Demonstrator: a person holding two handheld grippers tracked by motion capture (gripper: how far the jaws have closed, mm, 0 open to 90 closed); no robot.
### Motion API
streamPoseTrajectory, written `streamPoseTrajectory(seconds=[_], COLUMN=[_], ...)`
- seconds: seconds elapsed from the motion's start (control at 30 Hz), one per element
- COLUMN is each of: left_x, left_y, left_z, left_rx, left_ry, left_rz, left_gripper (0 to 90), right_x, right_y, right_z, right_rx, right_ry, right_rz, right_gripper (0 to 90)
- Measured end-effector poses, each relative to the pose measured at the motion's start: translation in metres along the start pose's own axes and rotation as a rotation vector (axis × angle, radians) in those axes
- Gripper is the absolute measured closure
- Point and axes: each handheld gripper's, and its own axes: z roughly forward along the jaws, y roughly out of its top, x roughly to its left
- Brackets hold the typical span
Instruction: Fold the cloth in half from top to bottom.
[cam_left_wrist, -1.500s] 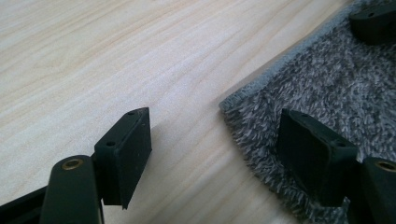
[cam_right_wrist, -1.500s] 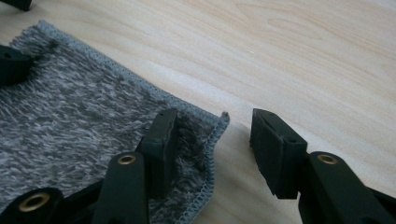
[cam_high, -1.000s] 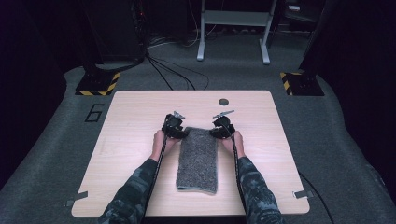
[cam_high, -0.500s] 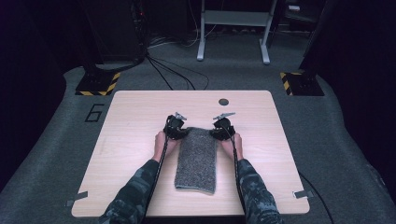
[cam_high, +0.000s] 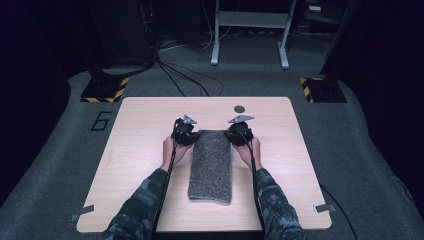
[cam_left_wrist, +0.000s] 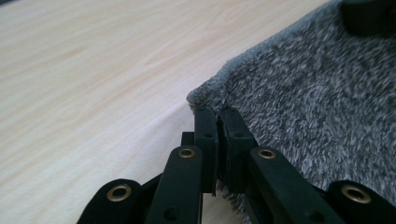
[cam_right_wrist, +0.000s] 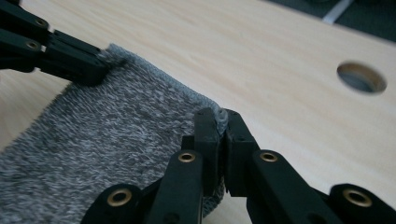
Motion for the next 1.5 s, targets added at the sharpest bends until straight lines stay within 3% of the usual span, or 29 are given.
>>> streamPoseTrajectory(seconds=[0.17,0.4,0.7,1.0,1.2,1.27,1.5], left_x=[0.001,0.003,0.005,-0.006,-0.014,-0.017,-0.022], left_y=[0.010,0.024,0.033,0.021,0.009,0.004,-0.017], left_z=[-0.014,-0.032,-0.060,-0.069,-0.072,-0.072,-0.069], left_rx=[-0.035,-0.065,-0.149,-0.160,-0.162,-0.165,-0.149], left_ry=[0.016,0.031,0.034,0.008,-0.020,-0.026,-0.058], left_rz=[0.012,0.037,0.045,0.061,0.077,0.085,0.095], left_gripper=[86.4,86.4,85.7,85.4,84.7,84.5,83.1], right_x=[0.004,0.006,0.011,0.019,0.024,0.025,0.032], right_y=[0.013,0.029,0.044,0.027,0.014,0.009,-0.010], right_z=[-0.010,-0.024,-0.044,-0.056,-0.061,-0.062,-0.063], right_rx=[-0.027,-0.084,-0.163,-0.175,-0.174,-0.183,-0.173], right_ry=[-0.024,-0.029,-0.019,0.019,0.030,0.037,0.062], right_rz=[-0.065,-0.097,-0.143,-0.179,-0.178,-0.200,-0.199], right_gripper=[86.4,86.5,86.4,86.3,86.3,86.3,86.3])
